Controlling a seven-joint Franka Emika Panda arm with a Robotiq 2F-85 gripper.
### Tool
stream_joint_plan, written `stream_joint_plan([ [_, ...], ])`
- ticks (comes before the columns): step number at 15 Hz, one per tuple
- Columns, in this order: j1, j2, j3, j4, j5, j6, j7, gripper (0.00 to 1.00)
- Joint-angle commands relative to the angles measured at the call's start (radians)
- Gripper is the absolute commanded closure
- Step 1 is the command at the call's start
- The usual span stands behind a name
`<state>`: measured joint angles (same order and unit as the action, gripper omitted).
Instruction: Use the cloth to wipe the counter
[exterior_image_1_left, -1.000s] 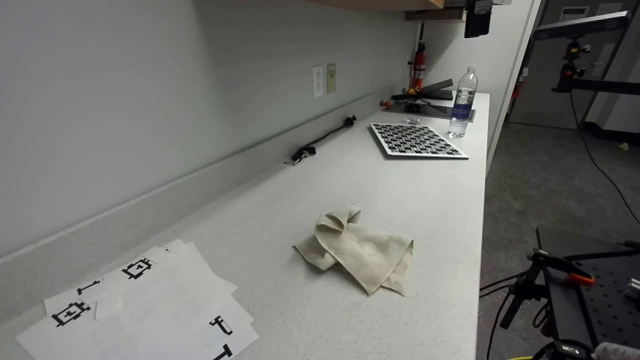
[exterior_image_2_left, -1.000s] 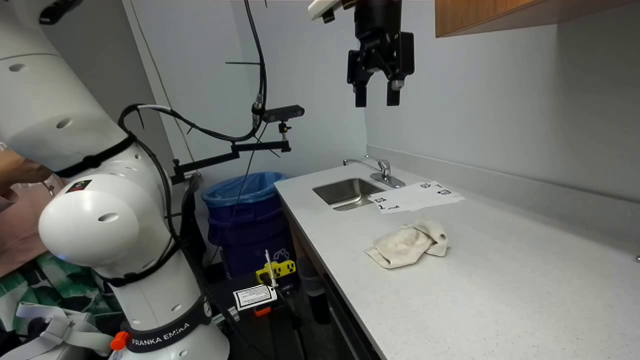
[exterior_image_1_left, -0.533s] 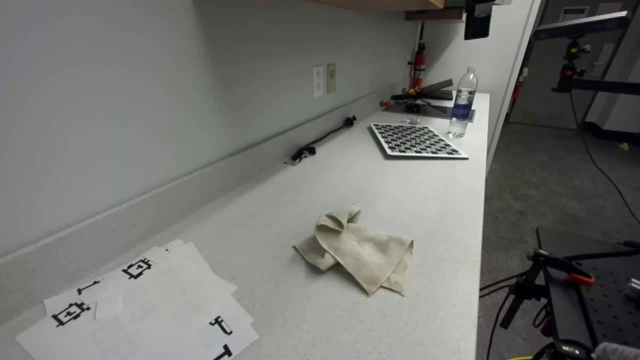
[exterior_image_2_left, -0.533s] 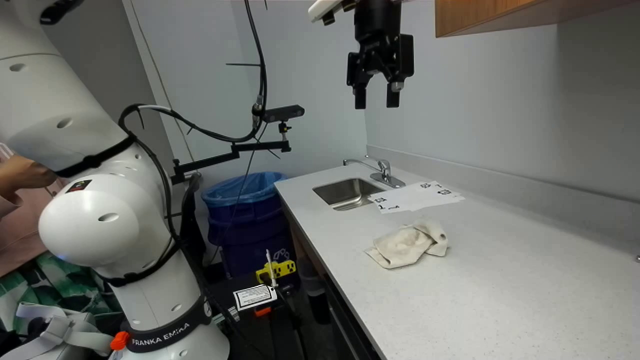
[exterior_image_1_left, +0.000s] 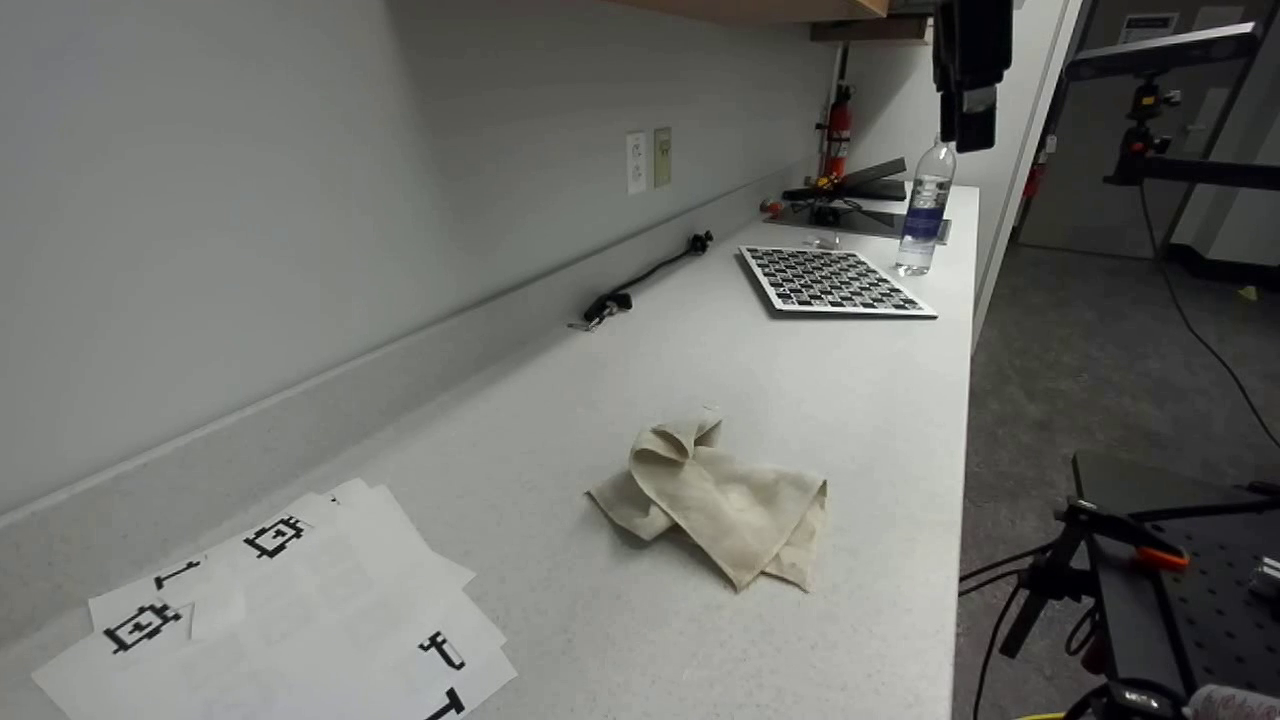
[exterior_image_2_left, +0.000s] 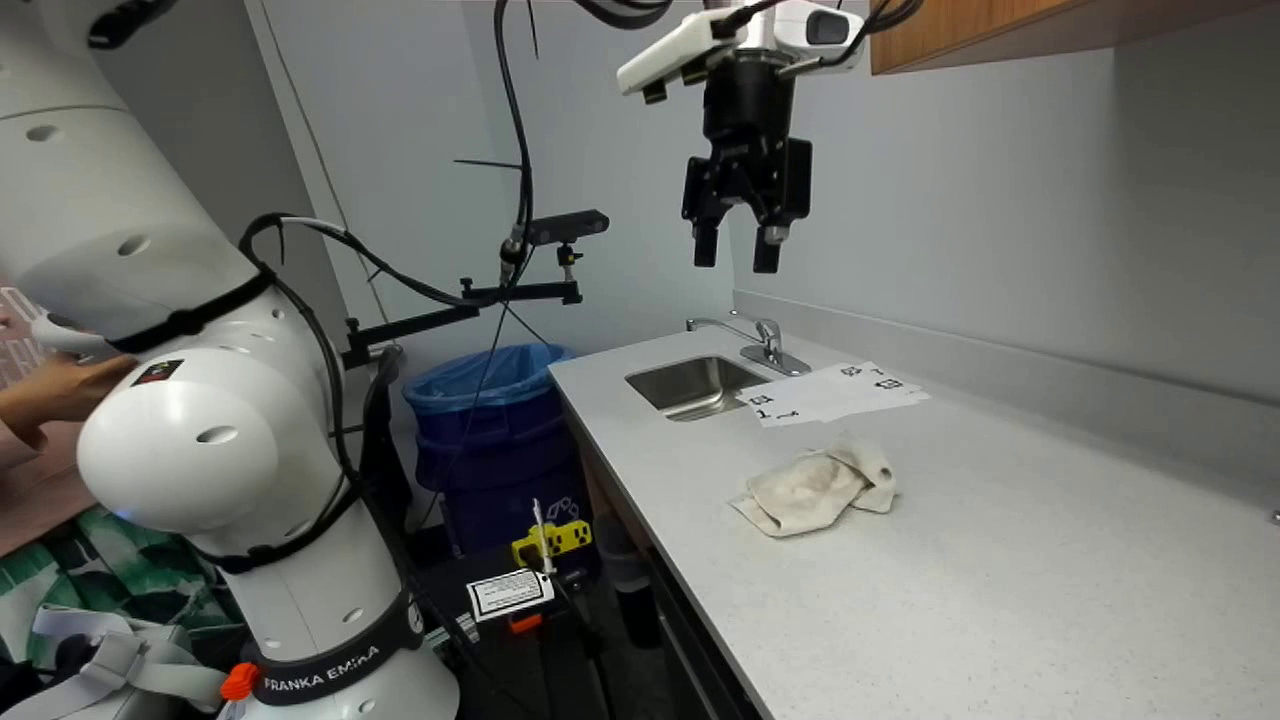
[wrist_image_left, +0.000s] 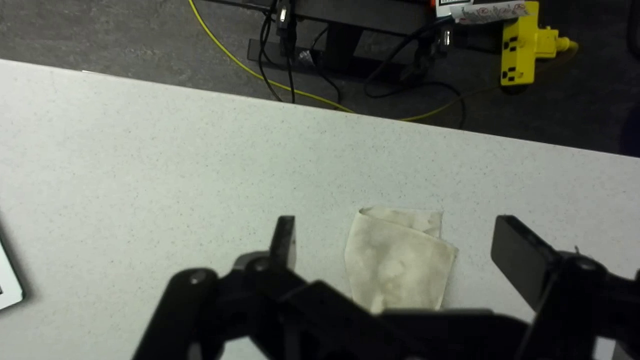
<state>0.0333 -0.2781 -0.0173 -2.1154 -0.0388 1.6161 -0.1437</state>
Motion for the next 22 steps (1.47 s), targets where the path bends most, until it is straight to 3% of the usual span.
stream_joint_plan([
  [1, -0.002, 0.024, 0.007, -0.058, 0.003, 0.064, 0.005, 0.00],
  [10, 0.020, 0.172, 0.062, -0.123, -0.025, 0.281, 0.048, 0.00],
  [22, 0.039, 0.409, 0.094, -0.070, -0.148, 0.640, 0.201, 0.00],
])
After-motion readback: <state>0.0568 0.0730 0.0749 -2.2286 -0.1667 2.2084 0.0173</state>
